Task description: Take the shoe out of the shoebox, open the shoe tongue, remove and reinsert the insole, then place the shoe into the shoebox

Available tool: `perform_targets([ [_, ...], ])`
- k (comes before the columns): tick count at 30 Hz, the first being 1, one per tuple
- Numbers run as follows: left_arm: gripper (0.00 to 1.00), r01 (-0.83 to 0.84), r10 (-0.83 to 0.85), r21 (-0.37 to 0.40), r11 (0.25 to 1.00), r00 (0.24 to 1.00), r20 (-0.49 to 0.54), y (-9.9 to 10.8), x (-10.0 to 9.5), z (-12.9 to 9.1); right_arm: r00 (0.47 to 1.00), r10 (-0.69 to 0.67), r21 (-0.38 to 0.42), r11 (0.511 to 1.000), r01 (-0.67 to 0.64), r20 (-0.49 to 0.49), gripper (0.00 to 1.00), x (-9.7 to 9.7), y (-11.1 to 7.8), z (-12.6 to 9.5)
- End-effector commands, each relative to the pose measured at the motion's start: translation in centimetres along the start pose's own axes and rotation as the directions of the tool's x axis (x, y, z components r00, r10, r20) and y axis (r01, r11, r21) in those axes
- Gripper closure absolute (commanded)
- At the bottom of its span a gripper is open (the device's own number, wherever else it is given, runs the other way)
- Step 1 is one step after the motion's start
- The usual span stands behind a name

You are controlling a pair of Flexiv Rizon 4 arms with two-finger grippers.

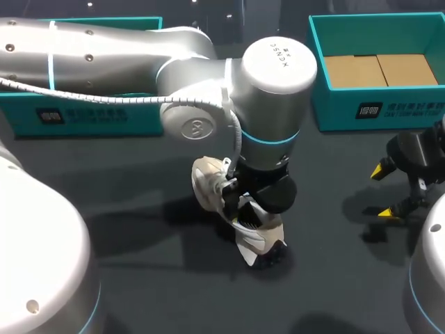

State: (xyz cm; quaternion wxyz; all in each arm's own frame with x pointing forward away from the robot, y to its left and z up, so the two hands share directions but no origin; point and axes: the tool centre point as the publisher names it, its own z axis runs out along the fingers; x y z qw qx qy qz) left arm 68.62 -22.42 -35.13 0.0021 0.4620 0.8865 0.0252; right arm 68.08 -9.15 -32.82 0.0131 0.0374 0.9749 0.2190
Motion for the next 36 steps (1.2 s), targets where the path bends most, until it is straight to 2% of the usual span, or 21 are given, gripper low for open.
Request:
perform_targets([
  [1,0.0,0.006,-0.006,0.016,1.0,1.0,0.014,1.2,0.5,-0.2,1.0,0.0,0.002,1.0,0.0,0.003,0.0,0.2,0.0,0.0],
  [9,0.0,0.034,-0.035,0.032,0.999,0.999,0.032,2.2,0.8,-0.3,1.0,0.0,0.002,1.0,0.0,0.003,0.0,0.2,0.0,0.0],
  [10,0.05,0.036,-0.037,0.039,0.999,0.999,0.034,2.3,0.9,-0.3,1.0,0.0,0.002,1.0,0.0,0.003,0.0,0.2,0.0,0.0],
  [15,0.08,0.049,-0.05,0.036,0.998,0.998,0.034,2.8,0.8,-0.4,1.0,0.0,0.002,1.0,0.0,0.003,0.0,0.2,0.0,0.0],
  [17,0.13,0.056,-0.057,0.039,0.998,0.998,0.037,3.1,0.9,-0.5,1.0,0.0,0.002,1.0,0.0,0.003,0.0,0.2,0.0,0.0],
  [22,0.08,0.074,-0.077,0.045,0.996,0.996,0.047,3.9,1.1,-1.0,1.0,0.0,0.002,1.0,0.0,0.003,0.0,0.2,0.0,0.0],
  [24,0.09,0.084,-0.086,0.049,0.995,0.995,0.053,4.5,1.2,-1.3,1.0,0.0,0.002,1.0,0.0,0.003,0.0,0.2,0.0,0.0],
  [26,0.14,0.09,-0.093,0.06,0.994,0.994,0.056,5.0,1.3,-1.6,1.0,0.0,0.002,1.0,0.0,0.003,0.0,0.2,0.0,0.0],
  [28,0.25,0.099,-0.102,0.06,0.993,0.993,0.061,5.5,1.4,-1.8,1.0,0.0,0.002,1.0,0.0,0.003,0.0,0.2,0.0,0.0],
  [31,0.25,0.113,-0.117,0.06,0.992,0.99,0.072,6.4,1.7,-2.5,1.0,0.0,0.002,1.0,0.0,0.003,0.0,0.2,0.0,0.0],
  [33,0.32,0.121,-0.126,0.065,0.991,0.989,0.077,7.0,1.9,-3.0,1.0,0.0,0.002,1.0,0.0,0.003,0.0,0.2,0.0,0.0],
  [36,0.32,0.127,-0.133,0.082,0.989,0.988,0.081,7.8,2.1,-3.6,1.0,0.0,0.002,1.0,0.0,0.003,0.0,0.2,0.0,0.0],
])
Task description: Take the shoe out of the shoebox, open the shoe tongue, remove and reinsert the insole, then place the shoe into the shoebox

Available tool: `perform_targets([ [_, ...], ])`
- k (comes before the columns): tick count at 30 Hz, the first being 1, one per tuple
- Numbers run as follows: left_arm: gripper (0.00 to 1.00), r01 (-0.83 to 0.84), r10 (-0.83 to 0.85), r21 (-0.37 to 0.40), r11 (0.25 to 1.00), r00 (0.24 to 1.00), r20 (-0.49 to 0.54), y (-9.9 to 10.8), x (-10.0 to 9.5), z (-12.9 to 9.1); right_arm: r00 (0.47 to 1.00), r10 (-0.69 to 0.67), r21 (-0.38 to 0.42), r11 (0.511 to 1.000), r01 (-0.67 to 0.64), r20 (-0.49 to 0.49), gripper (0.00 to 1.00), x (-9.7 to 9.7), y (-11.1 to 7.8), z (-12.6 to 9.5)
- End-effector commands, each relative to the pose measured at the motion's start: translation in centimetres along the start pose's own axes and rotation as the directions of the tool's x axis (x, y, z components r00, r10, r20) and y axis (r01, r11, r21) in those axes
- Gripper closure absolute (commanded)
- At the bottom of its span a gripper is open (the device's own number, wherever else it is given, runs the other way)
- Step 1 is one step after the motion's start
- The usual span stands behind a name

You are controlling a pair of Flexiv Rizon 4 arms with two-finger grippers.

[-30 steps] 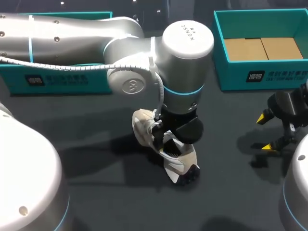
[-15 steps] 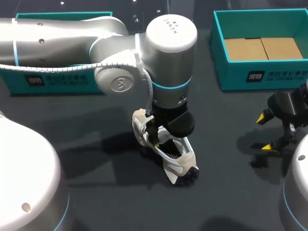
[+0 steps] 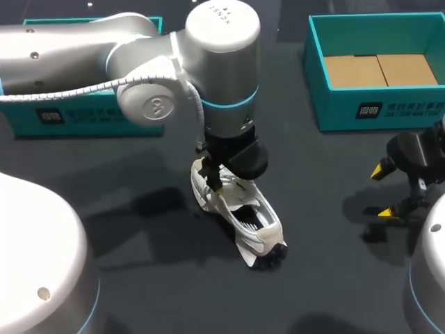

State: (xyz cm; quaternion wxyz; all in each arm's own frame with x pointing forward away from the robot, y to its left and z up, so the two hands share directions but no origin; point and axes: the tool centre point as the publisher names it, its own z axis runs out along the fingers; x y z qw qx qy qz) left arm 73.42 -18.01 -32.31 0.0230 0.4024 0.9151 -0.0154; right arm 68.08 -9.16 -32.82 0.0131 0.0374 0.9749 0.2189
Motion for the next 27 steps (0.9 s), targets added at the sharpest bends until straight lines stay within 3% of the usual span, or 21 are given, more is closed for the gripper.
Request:
perform_targets([
  [1,0.35,0.0,-0.001,0.026,1.0,1.0,0.016,1.5,0.9,-1.4,1.0,0.0,0.002,1.0,0.0,0.003,0.0,0.2,0.0,0.0],
  [3,0.53,-0.01,0.009,0.052,0.999,1.0,0.022,1.7,0.8,-1.8,1.0,0.0,0.002,1.0,0.0,0.003,0.0,0.2,0.0,0.0],
  [5,0.56,-0.024,0.021,0.076,0.997,0.999,0.033,1.6,0.8,-2.3,1.0,0.0,0.002,1.0,0.0,0.003,0.0,0.2,0.0,0.0],
  [7,0.74,-0.046,0.042,0.096,0.994,0.998,0.044,1.1,1.0,-2.8,1.0,0.0,0.002,1.0,0.0,0.003,0.0,0.2,0.0,0.0],
  [8,0.77,-0.058,0.053,0.105,0.993,0.997,0.049,0.8,1.1,-3.0,1.0,0.0,0.002,1.0,0.0,0.003,0.0,0.2,0.0,0.0],
  [18,0.75,-0.124,0.12,0.15,0.981,0.992,0.04,-1.7,0.8,-2.0,1.0,0.0,0.002,1.0,0.0,0.003,0.0,0.2,0.0,0.0],
  [27,0.75,-0.153,0.151,0.22,0.963,0.988,0.028,-4.5,-1.1,0.8,1.0,0.0,0.002,1.0,0.0,0.003,0.0,0.2,0.0,0.0],
])
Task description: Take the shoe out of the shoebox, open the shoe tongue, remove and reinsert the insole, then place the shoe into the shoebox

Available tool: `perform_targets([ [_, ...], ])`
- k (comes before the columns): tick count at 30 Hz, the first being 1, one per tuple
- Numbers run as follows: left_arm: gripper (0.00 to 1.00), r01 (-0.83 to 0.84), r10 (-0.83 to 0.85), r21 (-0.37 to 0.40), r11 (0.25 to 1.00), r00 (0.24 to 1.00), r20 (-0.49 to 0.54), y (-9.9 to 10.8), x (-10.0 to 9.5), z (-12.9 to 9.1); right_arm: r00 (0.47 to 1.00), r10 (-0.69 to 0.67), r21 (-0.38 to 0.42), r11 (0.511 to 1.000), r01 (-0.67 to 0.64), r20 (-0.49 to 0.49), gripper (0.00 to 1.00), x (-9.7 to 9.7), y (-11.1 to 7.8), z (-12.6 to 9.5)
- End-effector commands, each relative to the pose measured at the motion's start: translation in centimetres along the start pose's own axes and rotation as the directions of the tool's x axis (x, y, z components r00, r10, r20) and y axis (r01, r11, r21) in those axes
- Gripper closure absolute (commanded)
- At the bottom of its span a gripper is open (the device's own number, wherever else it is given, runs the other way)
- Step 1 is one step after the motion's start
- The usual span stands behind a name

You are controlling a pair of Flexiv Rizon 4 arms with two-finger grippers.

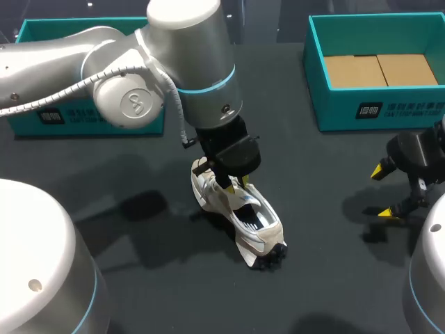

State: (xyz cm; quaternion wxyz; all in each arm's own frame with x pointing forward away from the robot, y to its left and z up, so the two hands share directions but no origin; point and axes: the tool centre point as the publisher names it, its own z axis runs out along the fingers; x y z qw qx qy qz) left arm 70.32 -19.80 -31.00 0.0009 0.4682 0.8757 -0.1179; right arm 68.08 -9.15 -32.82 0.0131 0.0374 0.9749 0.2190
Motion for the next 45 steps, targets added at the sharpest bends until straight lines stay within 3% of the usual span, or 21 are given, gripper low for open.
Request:
perform_targets([
  [1,0.75,-0.006,0.007,0.016,1.0,0.999,-0.035,-0.3,-1.8,2.7,1.0,0.0,0.002,1.0,0.0,0.003,0.0,0.2,0.0,0.0],
  [12,0.73,0.024,-0.019,0.062,0.998,0.997,-0.077,-0.7,-1.3,6.4,1.0,0.0,0.002,1.0,0.0,0.003,0.0,0.2,0.0,0.0],
  [21,0.69,0.013,-0.012,0.021,1.0,0.999,-0.046,-1.6,-0.6,3.3,1.0,0.0,0.002,1.0,0.0,0.003,0.0,0.2,0.0,0.0],
  [30,0.69,0.056,-0.053,0.024,0.998,0.994,-0.093,-0.7,-1.0,5.3,1.0,0.0,0.002,1.0,0.0,0.003,0.0,0.2,0.0,0.0],
  [35,0.66,0.053,-0.051,0.025,0.998,0.996,-0.066,-1.4,-0.3,2.3,1.0,0.0,0.002,1.0,0.0,0.003,0.0,0.2,0.0,0.0],
  [41,0.48,0.172,-0.168,0.046,0.984,0.983,-0.077,-3.2,0.3,-0.7,1.0,0.0,0.002,1.0,0.0,0.003,0.0,0.2,0.0,0.0],
  [43,0.11,0.317,-0.311,0.062,0.946,0.945,-0.098,-3.8,0.4,-1.3,1.0,0.0,0.002,1.0,0.0,0.003,0.0,0.2,0.0,0.0],
  [44,0.0,0.385,-0.379,0.039,0.922,0.919,-0.111,-4.1,0.4,-1.6,1.0,0.0,0.002,1.0,0.0,0.003,0.0,0.2,0.0,0.0],
  [45,0.0,0.384,-0.382,0.005,0.923,0.921,-0.079,-4.5,0.6,-2.0,1.0,0.0,0.002,1.0,0.0,0.003,0.0,0.2,0.0,0.0],
])
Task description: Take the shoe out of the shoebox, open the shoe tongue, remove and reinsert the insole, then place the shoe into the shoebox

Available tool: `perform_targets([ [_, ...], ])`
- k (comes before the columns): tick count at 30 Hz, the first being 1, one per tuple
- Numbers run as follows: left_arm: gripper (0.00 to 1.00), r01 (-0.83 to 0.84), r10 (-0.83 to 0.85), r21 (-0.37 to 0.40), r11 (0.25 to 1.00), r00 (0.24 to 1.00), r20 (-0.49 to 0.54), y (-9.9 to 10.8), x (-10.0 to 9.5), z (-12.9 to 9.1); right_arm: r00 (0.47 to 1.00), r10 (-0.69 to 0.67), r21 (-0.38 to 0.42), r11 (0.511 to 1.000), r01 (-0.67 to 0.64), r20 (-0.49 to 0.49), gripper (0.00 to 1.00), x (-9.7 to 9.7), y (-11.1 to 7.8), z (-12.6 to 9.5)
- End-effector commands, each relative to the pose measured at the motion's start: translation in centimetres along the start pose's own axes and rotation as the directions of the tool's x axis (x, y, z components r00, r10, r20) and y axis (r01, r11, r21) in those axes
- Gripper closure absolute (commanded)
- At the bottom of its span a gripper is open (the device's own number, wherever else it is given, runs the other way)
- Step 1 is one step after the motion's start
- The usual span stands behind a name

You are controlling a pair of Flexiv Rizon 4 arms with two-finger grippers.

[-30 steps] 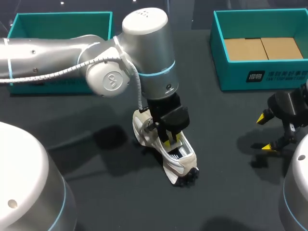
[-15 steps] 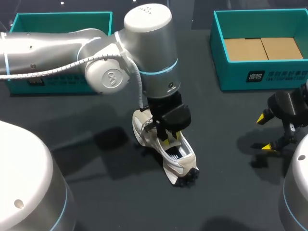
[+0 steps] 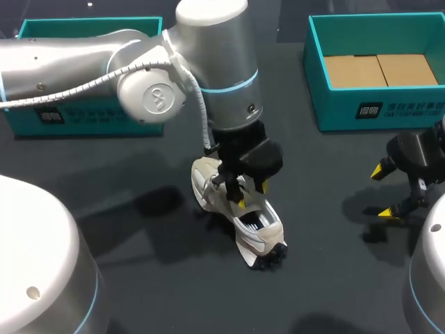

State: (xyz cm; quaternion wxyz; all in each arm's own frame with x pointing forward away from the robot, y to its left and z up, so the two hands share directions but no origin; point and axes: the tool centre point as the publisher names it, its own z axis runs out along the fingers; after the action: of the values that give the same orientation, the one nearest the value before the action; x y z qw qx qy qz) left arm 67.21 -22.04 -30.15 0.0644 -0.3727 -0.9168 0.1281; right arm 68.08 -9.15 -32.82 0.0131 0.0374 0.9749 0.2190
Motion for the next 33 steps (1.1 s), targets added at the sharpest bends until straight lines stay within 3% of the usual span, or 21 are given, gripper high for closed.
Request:
perform_targets([
  [1,0.0,0.173,-0.172,-0.038,0.984,0.985,0.019,-0.5,1.1,-1.8,1.0,0.0,0.002,1.0,0.0,0.003,0.0,0.2,0.0,0.0],
  [11,0.0,0.173,-0.172,-0.038,0.984,0.985,0.019,-0.5,1.1,-1.8,1.0,0.0,0.002,1.0,0.0,0.003,0.0,0.2,0.0,0.0],
  [15,0.0,0.45,-0.452,-0.039,0.892,0.891,-0.04,-1.9,1.3,-1.3,1.0,0.0,0.002,1.0,0.0,0.003,0.0,0.2,0.0,0.0],
  [17,0.0,0.661,-0.665,-0.073,0.747,0.744,-0.063,-3.0,1.3,-1.1,1.0,0.0,0.002,1.0,0.0,0.003,0.0,0.2,0.0,0.0],
  [18,0.0,0.724,-0.726,-0.102,0.682,0.687,0.024,-3.5,1.6,-1.2,1.0,0.0,0.002,1.0,0.0,0.003,0.0,0.2,0.0,0.0],
  [28,0.0,0.724,-0.726,-0.102,0.682,0.687,0.024,-3.5,1.6,-1.2,1.0,0.0,0.002,1.0,0.0,0.003,0.0,0.2,0.0,0.0],
  [30,0.0,0.802,-0.807,-0.103,0.589,0.591,-0.008,-4.0,1.4,-0.7,1.0,0.0,0.002,1.0,0.0,0.003,0.0,0.2,0.0,0.0],
  [31,0.0,0.838,-0.841,-0.104,0.535,0.54,0.025,-4.4,1.3,-0.4,1.0,0.0,0.002,1.0,0.0,0.003,0.0,0.2,0.0,0.0],
  [33,0.0,0.873,-0.877,-0.104,0.476,0.48,0.014,-5.2,1.3,0.2,1.0,0.0,0.002,1.0,0.0,0.003,0.0,0.2,0.0,0.0],
])
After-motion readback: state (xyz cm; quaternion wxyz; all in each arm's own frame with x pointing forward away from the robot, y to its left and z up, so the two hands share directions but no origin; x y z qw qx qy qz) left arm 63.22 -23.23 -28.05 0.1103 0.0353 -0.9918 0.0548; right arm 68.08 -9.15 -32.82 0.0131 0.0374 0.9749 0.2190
